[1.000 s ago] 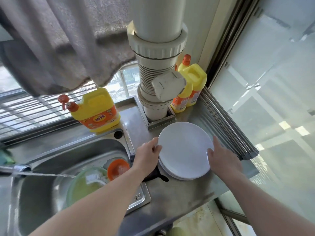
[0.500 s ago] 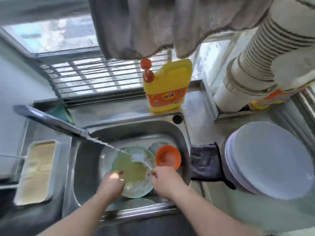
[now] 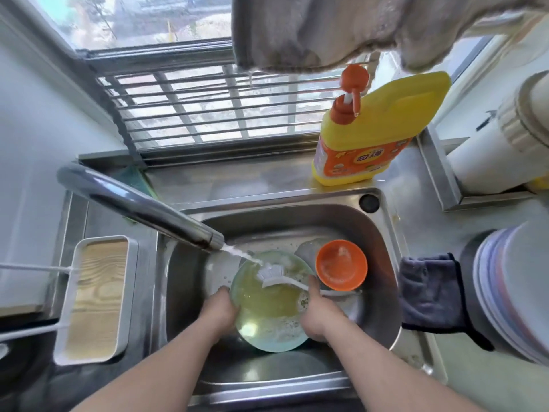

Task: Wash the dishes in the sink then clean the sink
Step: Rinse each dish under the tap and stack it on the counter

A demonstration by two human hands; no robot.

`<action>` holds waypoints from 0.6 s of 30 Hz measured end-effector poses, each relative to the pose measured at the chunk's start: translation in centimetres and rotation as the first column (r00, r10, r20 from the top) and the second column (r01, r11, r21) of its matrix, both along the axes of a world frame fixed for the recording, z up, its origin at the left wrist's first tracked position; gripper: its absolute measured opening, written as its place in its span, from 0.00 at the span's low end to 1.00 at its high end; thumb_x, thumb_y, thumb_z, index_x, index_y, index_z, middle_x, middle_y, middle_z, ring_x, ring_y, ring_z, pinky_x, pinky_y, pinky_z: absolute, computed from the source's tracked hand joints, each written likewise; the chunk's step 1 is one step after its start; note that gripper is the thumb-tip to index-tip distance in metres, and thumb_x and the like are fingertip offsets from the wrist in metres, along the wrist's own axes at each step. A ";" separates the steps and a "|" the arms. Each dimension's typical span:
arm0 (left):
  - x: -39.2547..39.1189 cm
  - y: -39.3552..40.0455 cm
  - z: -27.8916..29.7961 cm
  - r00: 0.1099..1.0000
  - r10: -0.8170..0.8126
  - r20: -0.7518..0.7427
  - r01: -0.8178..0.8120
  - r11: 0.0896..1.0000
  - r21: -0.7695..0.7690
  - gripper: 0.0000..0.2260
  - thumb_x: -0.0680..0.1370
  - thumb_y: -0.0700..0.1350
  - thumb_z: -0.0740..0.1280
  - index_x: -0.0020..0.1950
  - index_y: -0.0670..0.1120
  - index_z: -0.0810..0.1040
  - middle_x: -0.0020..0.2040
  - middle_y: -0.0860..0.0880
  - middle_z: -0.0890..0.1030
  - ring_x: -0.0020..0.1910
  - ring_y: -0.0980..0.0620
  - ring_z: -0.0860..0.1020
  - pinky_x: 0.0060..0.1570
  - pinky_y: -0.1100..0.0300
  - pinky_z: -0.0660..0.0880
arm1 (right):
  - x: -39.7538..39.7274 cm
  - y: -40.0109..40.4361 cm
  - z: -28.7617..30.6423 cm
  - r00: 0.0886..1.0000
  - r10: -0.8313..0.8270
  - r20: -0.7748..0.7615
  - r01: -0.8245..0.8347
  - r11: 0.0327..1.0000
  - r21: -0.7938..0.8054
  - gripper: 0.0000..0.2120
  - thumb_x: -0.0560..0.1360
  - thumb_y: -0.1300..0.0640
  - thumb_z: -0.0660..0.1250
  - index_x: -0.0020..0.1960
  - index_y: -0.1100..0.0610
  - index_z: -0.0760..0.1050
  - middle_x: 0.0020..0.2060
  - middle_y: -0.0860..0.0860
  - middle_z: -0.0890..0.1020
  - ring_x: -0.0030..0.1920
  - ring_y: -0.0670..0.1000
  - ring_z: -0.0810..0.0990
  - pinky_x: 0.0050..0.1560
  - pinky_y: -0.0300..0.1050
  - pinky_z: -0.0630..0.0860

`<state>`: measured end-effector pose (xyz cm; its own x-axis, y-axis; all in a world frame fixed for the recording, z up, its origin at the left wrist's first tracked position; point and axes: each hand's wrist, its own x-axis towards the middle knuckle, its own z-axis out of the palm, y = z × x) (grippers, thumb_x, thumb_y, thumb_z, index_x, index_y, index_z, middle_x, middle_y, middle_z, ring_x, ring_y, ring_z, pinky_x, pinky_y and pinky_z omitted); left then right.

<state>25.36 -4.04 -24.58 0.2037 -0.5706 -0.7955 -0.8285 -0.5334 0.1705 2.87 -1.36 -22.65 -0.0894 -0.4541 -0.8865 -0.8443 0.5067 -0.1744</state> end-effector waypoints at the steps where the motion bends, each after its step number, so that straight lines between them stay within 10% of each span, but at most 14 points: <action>1: 0.0 0.0 0.4 1.000 -0.017 -0.026 0.017 1.000 -0.017 0.16 0.81 0.45 0.59 0.69 0.46 0.71 0.58 0.42 0.81 0.52 0.41 0.81 0.50 0.52 0.79 | 0.2 0.0 0.3 0.997 -0.070 0.020 0.070 0.998 -0.007 0.43 0.80 0.57 0.58 0.83 0.46 0.33 0.66 0.60 0.76 0.62 0.59 0.79 0.56 0.50 0.74; 7: 0.5 -0.6 3.7 0.871 0.387 -0.302 -0.370 0.922 0.114 0.21 0.79 0.43 0.54 0.71 0.56 0.71 0.45 0.39 0.82 0.29 0.45 0.77 0.29 0.59 0.71 | 0.3 0.4 0.8 0.905 -0.402 0.139 0.421 0.894 -0.154 0.34 0.76 0.55 0.61 0.80 0.40 0.57 0.70 0.58 0.73 0.65 0.62 0.76 0.64 0.55 0.77; 9: 1.0 -0.7 5.1 0.812 0.508 -0.288 -0.433 0.855 0.287 0.19 0.81 0.44 0.52 0.69 0.52 0.74 0.40 0.40 0.81 0.25 0.47 0.76 0.27 0.60 0.72 | 0.7 0.6 2.0 0.786 -0.582 0.207 0.606 0.792 -0.074 0.25 0.76 0.59 0.59 0.71 0.42 0.66 0.63 0.56 0.78 0.57 0.61 0.80 0.55 0.58 0.83; 12: 2.2 -1.1 7.1 0.758 0.607 -0.238 -0.442 0.747 0.496 0.20 0.81 0.45 0.52 0.60 0.38 0.80 0.37 0.42 0.81 0.28 0.48 0.79 0.29 0.59 0.77 | 1.3 0.0 5.1 0.365 -0.907 0.212 0.870 0.413 0.270 0.16 0.78 0.64 0.55 0.63 0.54 0.71 0.52 0.60 0.81 0.45 0.59 0.83 0.31 0.50 0.83; 18: 3.6 -1.3 11.4 0.695 0.663 -0.277 -0.465 0.709 0.530 0.19 0.79 0.41 0.54 0.59 0.34 0.80 0.42 0.39 0.85 0.36 0.44 0.85 0.34 0.54 0.83 | 0.4 -1.0 9.8 0.256 -0.943 0.211 0.858 0.322 0.400 0.06 0.79 0.63 0.58 0.52 0.65 0.70 0.31 0.60 0.81 0.29 0.57 0.81 0.23 0.40 0.77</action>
<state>28.93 -5.37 -13.19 -0.0293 -0.0786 -0.9965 -0.2344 -0.9686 0.0832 3.31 -2.31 -12.90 -0.0180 -0.1318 -0.9911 0.2965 0.9460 -0.1312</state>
